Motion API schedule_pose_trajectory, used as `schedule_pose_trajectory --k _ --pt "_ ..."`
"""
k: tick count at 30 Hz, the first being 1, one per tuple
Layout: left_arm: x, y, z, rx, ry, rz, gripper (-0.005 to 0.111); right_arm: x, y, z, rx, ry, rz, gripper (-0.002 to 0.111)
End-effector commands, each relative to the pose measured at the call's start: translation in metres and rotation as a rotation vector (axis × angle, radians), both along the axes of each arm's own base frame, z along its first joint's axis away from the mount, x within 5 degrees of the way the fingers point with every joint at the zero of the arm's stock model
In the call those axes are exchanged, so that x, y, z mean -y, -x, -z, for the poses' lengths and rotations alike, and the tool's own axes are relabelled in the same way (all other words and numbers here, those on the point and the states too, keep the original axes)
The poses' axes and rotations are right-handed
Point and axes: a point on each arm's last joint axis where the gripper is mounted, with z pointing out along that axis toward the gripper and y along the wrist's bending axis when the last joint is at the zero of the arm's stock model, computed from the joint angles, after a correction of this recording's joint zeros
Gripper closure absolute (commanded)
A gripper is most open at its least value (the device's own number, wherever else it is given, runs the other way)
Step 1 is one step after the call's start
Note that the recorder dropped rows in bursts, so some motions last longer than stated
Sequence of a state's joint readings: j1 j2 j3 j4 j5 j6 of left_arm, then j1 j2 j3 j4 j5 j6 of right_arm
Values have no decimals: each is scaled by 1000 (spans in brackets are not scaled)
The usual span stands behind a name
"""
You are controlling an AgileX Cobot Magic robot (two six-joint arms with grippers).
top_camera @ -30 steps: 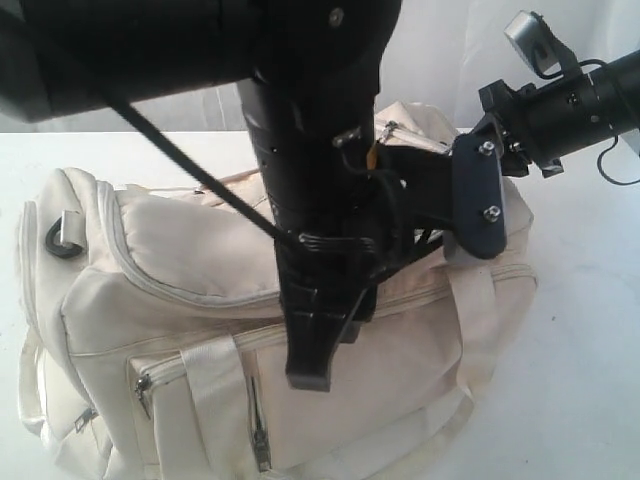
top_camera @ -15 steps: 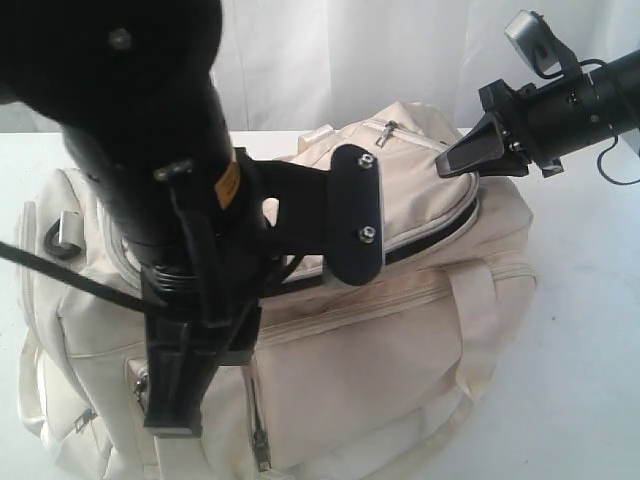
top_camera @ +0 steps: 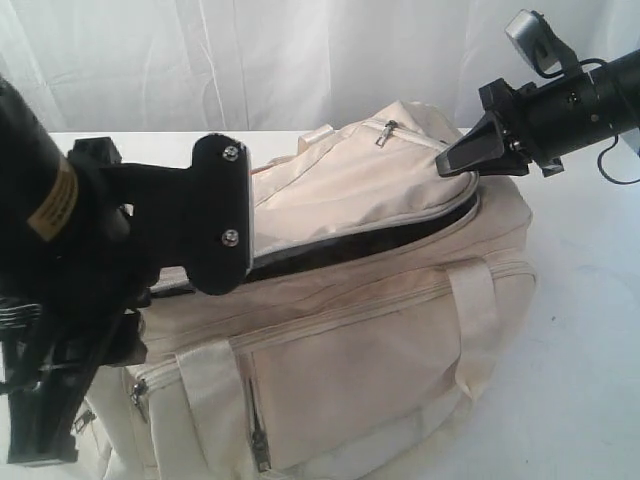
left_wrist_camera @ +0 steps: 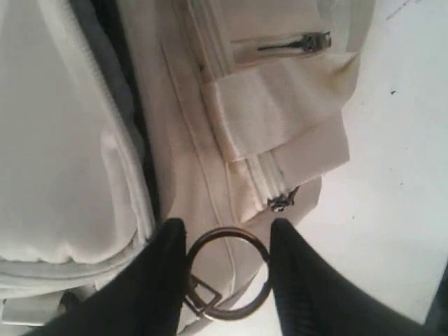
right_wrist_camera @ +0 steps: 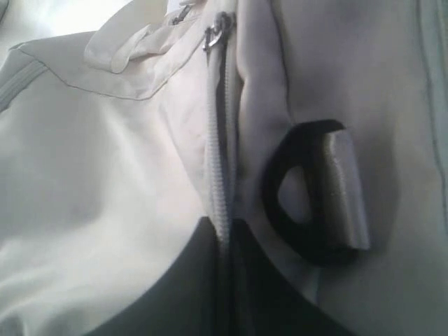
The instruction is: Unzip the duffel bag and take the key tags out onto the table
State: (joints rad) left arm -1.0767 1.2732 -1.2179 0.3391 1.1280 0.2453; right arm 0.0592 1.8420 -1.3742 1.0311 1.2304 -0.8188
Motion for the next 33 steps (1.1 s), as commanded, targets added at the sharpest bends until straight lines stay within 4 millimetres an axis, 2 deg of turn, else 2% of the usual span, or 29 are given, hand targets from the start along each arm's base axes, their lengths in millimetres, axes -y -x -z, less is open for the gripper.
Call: schedule_pose_trajectory --k 1,8,18,22,25,31,33 --pt "-25 11 2 -14 -70 -63 107 4 -3 -2 17 -1 18 108" --pt "-52 12 8 101 -121 -116 107 5 -3 -1 18 18 10 108" --pt "-59 8 21 152 -211 -115 107 5 -3 -1 20 19 9 108" --pt "-50 8 21 149 -119 -82 107 4 -3 -3 25 -14 18 107" --pt "-46 7 21 156 -72 -69 107 3 -3 -7 53 -29 9 96" --pt "-44 7 21 162 -44 -76 107 3 -1 -13 69 -34 11 55" --pt "-44 7 21 161 -46 -77 107 3 1 -18 81 -35 11 48"
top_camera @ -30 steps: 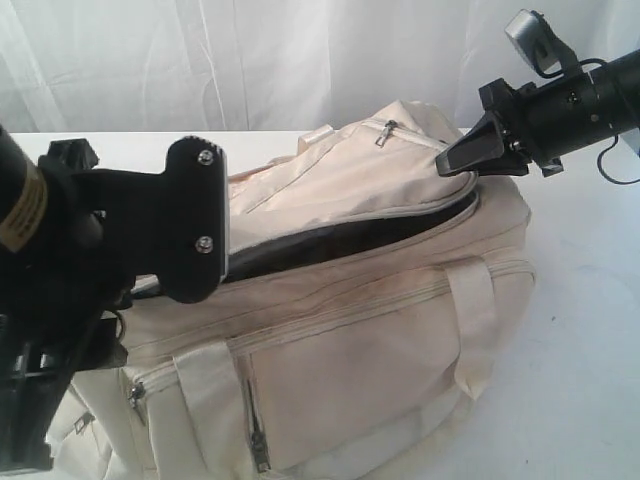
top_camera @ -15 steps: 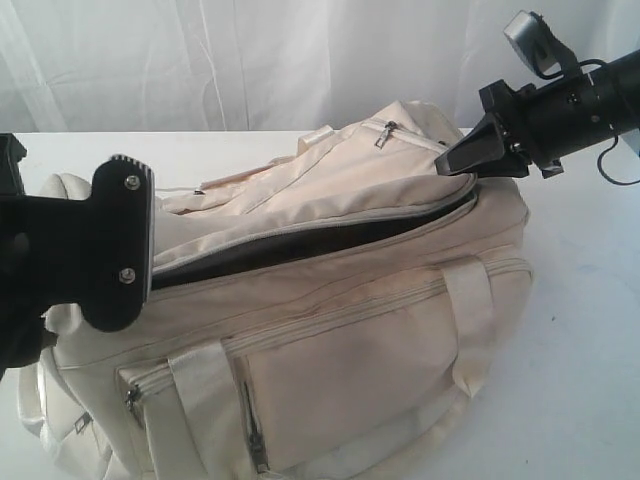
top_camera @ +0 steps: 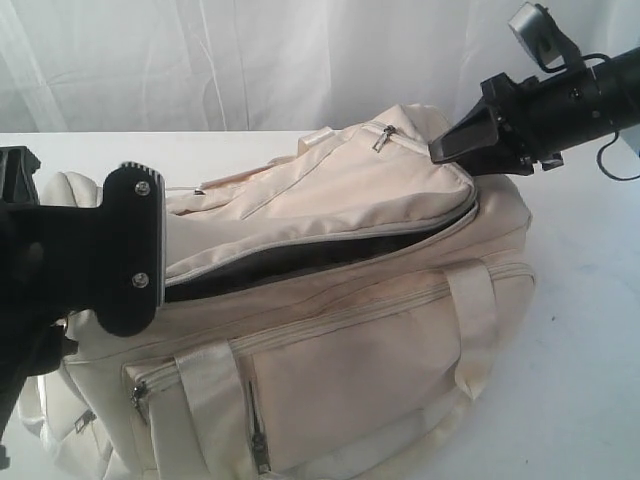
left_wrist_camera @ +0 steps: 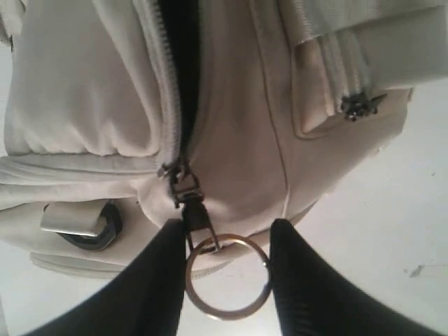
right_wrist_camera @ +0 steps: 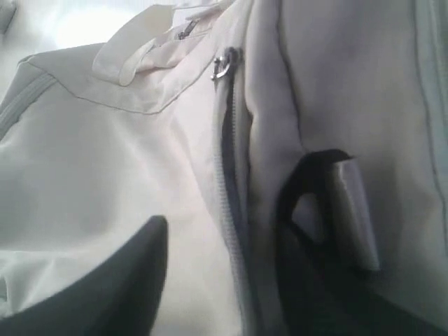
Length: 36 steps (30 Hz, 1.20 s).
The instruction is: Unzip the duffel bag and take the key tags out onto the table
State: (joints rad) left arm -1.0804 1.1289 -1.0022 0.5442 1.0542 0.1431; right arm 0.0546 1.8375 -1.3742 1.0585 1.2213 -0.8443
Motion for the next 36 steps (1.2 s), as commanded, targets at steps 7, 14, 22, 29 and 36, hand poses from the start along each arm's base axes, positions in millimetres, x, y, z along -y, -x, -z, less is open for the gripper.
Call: schedule_pose_trajectory --k 7,14,22,29,36 --pt "-3 2 0 -14 31 -57 76 5 14 -42 129 -17 11 48" --pt "-8 2 0 -14 26 -162 38 8 33 -75 226 -21 16 48" --pt "-17 3 -10 6 -7 -259 38 5 59 -114 336 -70 19 48" --pt "-45 30 -35 -61 300 -408 50 -17 92 -142 507 -89 -109 48" --pt "-63 64 -49 -233 743 -413 56 -75 132 -145 695 -102 -448 48"
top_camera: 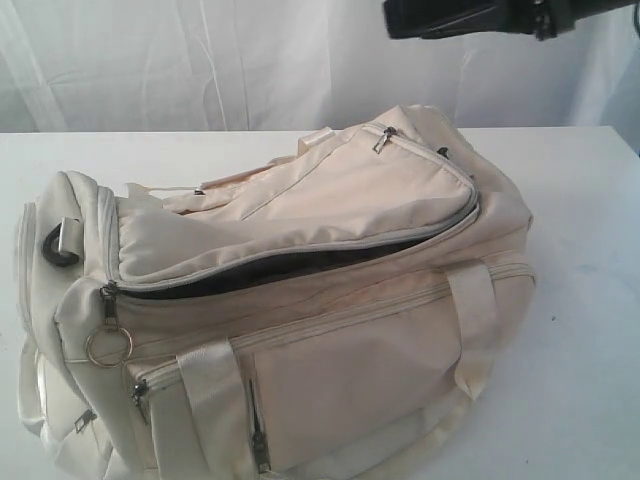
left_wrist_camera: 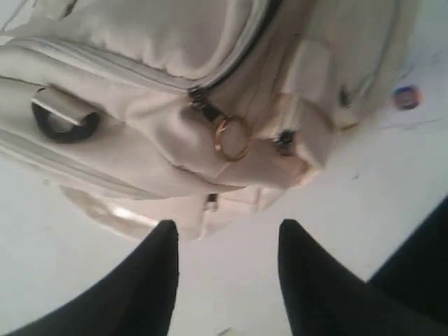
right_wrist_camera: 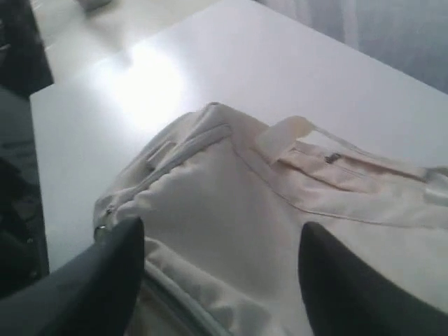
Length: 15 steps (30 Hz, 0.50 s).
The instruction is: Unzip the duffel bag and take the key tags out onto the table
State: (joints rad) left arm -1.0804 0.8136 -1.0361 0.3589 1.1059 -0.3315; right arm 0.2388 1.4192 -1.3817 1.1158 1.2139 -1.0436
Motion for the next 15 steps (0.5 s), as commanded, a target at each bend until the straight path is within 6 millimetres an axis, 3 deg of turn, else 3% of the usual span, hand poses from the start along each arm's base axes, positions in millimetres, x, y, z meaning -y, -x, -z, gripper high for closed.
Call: schedule_pose_trajectory --k 1,5,8,11,15 --pt "-2 18 6 -103 201 24 54 -35 28 0 136 45 -214 48" --pt "12 15 50 -149 197 44 46 -58 46 12 210 189 -316 48" --pt "14 5 82 -69 149 40 40 -73 53 30 271 305 -319 48" --pt "13 -6 90 57 159 -7 38 -79 53 43 312 341 -290 52" --pt "6 -16 86 161 154 -121 38 -82 51 60 310 350 -239 54"
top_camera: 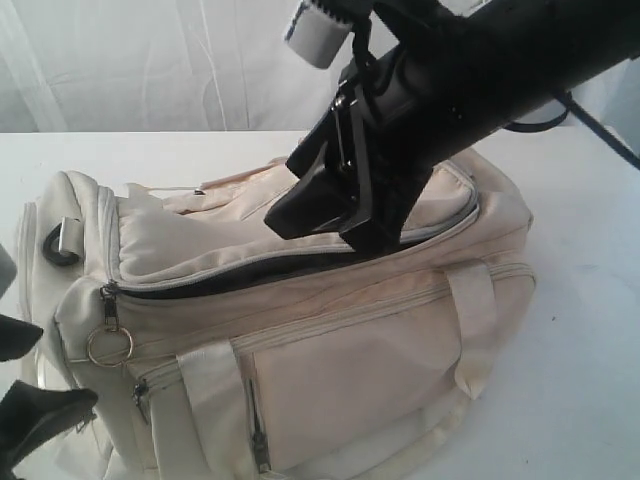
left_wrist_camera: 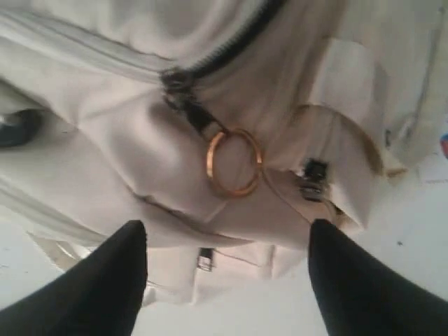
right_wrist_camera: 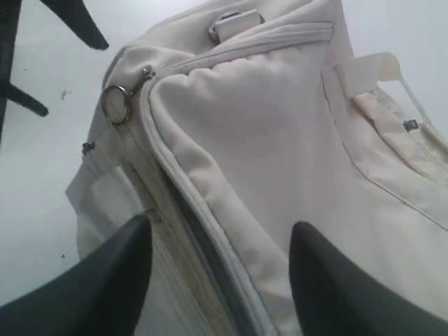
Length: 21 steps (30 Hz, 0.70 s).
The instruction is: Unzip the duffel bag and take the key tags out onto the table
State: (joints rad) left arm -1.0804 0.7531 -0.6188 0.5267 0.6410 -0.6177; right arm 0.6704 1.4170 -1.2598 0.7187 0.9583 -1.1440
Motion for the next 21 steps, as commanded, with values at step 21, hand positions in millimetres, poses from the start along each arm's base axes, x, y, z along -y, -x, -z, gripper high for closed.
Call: schedule_pose_trajectory --k 21 --pt "20 -21 23 117 -7 -49 41 -1 -1 8 9 -19 49 54"
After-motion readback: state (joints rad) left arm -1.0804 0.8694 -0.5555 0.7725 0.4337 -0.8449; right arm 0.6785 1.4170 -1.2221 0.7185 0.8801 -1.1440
